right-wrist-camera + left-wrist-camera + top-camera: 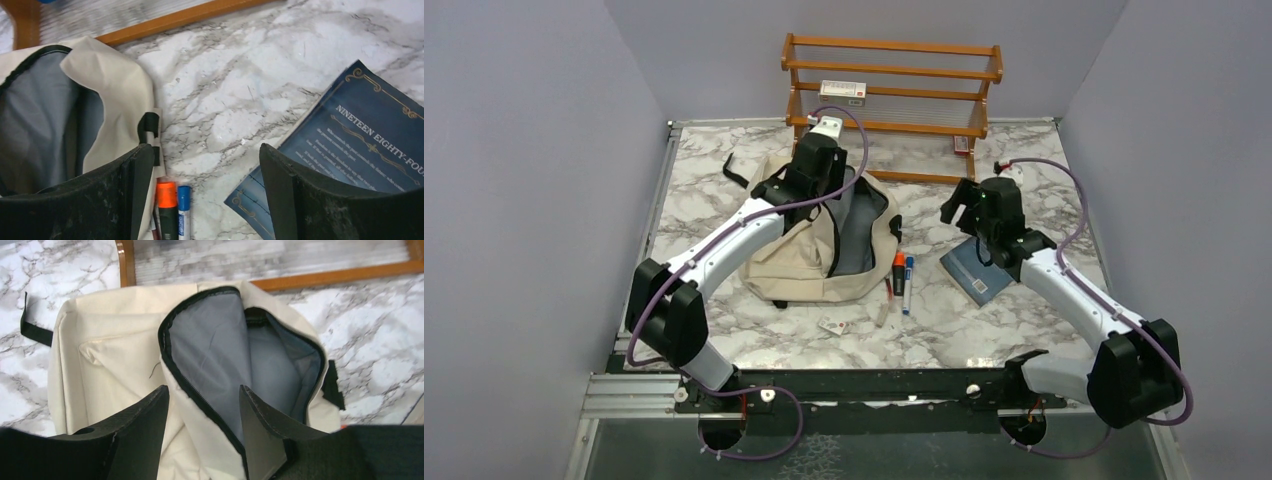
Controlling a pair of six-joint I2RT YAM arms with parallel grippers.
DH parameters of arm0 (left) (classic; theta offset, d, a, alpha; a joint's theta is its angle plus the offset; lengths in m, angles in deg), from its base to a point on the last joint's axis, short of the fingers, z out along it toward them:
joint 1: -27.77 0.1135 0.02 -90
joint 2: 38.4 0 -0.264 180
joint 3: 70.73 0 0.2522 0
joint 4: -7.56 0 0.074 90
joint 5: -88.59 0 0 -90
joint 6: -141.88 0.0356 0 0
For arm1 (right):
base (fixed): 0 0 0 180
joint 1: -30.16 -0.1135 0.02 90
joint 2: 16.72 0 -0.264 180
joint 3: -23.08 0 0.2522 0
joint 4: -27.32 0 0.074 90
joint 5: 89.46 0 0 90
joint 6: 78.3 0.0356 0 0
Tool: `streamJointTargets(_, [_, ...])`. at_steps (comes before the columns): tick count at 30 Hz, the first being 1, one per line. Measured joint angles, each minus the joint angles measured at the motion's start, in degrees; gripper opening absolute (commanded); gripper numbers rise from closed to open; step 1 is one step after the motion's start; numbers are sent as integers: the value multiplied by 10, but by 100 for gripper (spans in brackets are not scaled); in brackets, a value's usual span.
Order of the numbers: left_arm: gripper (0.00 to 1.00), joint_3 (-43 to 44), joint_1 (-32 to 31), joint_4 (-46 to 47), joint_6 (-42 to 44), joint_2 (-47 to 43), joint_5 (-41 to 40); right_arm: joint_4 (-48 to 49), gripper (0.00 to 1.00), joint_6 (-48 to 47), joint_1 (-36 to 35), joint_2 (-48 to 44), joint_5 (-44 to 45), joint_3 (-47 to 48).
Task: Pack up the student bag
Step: Pick up the book from the center of the board.
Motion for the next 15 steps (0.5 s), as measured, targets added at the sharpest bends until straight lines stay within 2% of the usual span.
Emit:
streamJointTargets(4, [51,23,0,9,-24,4,1,-17,82,16,31,0,0,-13])
streamJointTargets(9, [49,32,0,39,-47,7,12,-23,83,35,124,0,-18,-45])
streamJointTargets(15, [64,33,0,63,-58,23,60,-40,86,71,207,3,-26,-52])
